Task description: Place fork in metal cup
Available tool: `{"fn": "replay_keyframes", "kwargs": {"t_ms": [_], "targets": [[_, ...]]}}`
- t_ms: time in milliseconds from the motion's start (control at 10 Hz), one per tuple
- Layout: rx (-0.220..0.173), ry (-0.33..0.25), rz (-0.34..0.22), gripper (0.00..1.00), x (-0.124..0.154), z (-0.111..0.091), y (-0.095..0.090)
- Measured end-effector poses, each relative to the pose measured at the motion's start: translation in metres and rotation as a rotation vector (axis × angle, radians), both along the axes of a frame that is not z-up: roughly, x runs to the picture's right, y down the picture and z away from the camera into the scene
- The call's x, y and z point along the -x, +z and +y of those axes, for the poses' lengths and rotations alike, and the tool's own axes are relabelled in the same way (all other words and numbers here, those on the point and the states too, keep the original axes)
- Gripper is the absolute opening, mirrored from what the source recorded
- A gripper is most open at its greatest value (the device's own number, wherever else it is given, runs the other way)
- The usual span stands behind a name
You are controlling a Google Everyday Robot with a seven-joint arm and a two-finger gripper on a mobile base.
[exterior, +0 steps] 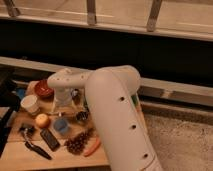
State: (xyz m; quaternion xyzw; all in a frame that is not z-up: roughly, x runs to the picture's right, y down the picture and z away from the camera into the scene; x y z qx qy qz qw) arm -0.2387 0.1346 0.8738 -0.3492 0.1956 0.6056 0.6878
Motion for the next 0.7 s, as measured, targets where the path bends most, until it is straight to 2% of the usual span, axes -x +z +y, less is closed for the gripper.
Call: {"fn": "replay_keyframes", "kwargs": {"t_ms": [100,300,500,600,700], "targets": [[0.011,-0.005,0.004,0.78,0.0011,0.0047,0.0046],[0.023,-0.019,0.004,0.64,0.0050,0.0105,0.0092],[0.023,-0.031,0.001,0.41,0.0075,0.0110,0.0088],[0.020,-0.031,0.001,0.33,0.0070,0.0102,0.0094],[0.014,-0.031,-0.006,0.21,0.0103,0.0091,0.0091]]}}
